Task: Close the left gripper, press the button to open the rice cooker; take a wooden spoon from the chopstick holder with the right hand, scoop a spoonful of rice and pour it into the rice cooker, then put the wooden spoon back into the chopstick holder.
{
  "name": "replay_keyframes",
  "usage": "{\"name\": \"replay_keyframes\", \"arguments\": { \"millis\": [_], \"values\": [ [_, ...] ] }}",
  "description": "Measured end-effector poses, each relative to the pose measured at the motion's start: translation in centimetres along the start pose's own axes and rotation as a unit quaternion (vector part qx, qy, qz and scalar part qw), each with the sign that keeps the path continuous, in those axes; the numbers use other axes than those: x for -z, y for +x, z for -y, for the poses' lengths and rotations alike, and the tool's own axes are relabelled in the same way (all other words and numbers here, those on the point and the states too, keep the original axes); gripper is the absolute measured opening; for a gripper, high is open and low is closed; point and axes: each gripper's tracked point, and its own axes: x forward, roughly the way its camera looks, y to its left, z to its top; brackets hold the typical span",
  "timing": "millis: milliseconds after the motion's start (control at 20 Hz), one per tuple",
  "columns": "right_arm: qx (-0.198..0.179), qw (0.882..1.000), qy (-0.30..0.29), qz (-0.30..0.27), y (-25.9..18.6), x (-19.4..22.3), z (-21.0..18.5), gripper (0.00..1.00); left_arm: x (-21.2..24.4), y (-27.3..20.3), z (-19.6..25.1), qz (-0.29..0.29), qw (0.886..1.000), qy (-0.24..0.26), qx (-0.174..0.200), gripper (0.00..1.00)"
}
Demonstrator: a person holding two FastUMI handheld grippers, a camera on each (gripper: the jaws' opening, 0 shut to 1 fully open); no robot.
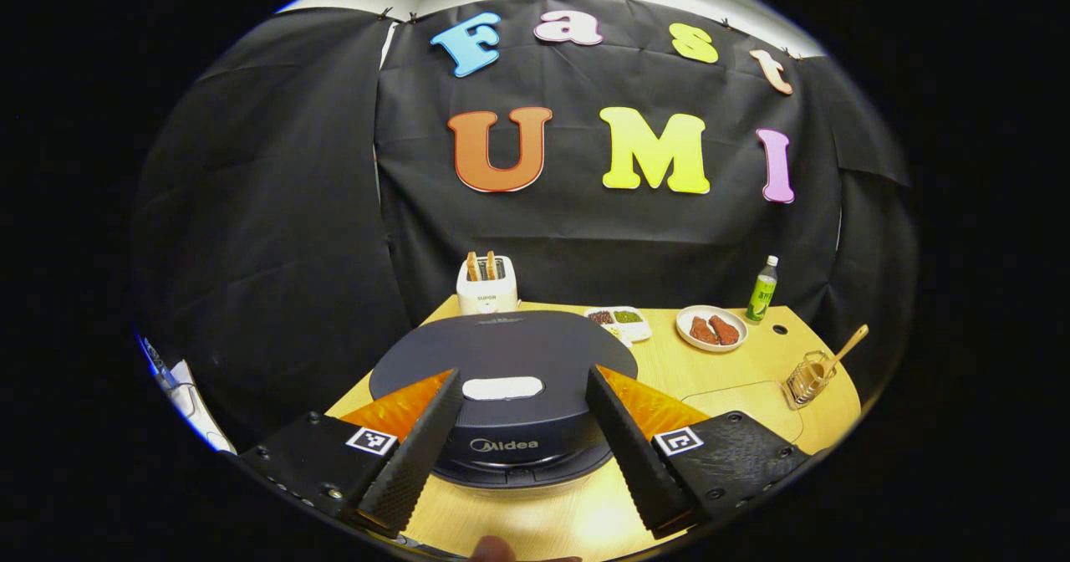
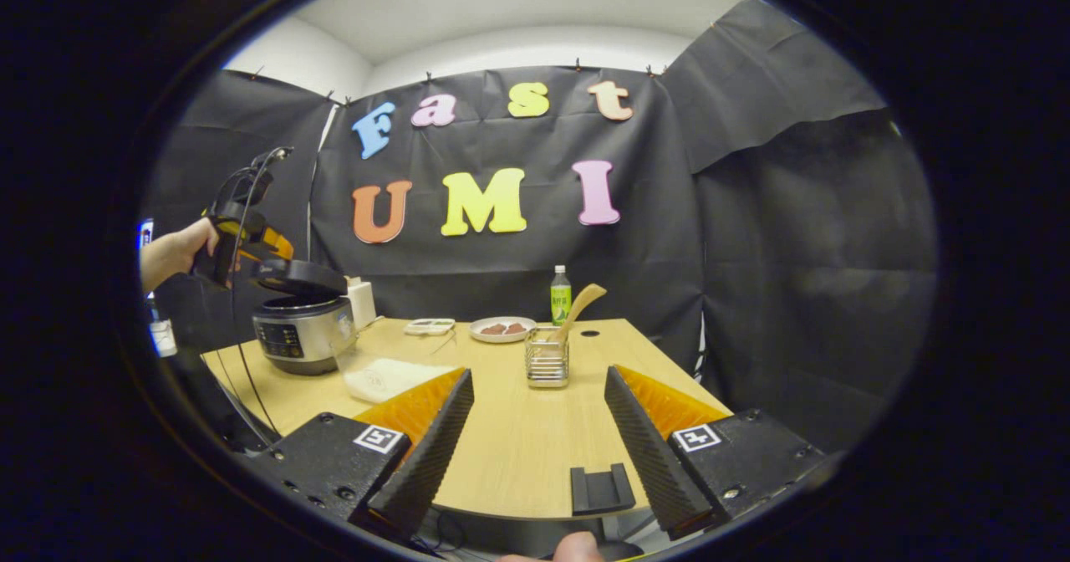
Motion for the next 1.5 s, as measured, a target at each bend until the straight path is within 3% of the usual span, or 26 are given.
{"name": "replay_keyframes", "arguments": {
  "millis": [300, 350, 650, 850, 1050, 1250, 1500],
  "values": [
    [0.002, 1.0, 0.002, 0.013, -0.7, -0.6, 0.0, 1.0, 5.2, -0.1, 0.6, -0.016, 1.0, 0.009, 0.007, 0.97],
    [0.001, 1.0, 0.001, 0.017, -0.8, -0.8, -0.2, 1.0, 4.4, -0.4, 0.4, 0.006, 1.0, 0.014, 0.008, 0.97],
    [-0.007, 1.0, 0.009, 0.021, -0.7, -0.7, -0.7, 1.0, 5.8, -1.0, 0.6, -0.006, 1.0, -0.007, 0.01, 0.99],
    [-0.006, 1.0, 0.016, 0.016, -0.5, -0.3, -0.6, 1.0, 5.9, -0.7, 0.5, 0.016, 1.0, -0.006, 0.011, 0.98],
    [0.002, 1.0, 0.005, 0.025, -0.5, -1.4, -0.3, 1.0, 5.2, -0.8, 0.7, 0.03, 0.999, 0.015, 0.006, 0.96],
    [0.004, 0.999, -0.006, 0.044, -0.5, -4.0, -0.7, 1.0, 2.1, -2.8, 0.7, 0.087, 0.996, 0.008, -0.006, 0.93],
    [0.008, 0.996, -0.006, 0.088, -0.9, -8.4, -2.1, 1.0, -2.1, -11.3, 3.8, 0.197, 0.98, 0.033, -0.009, 0.96]
  ]
}}
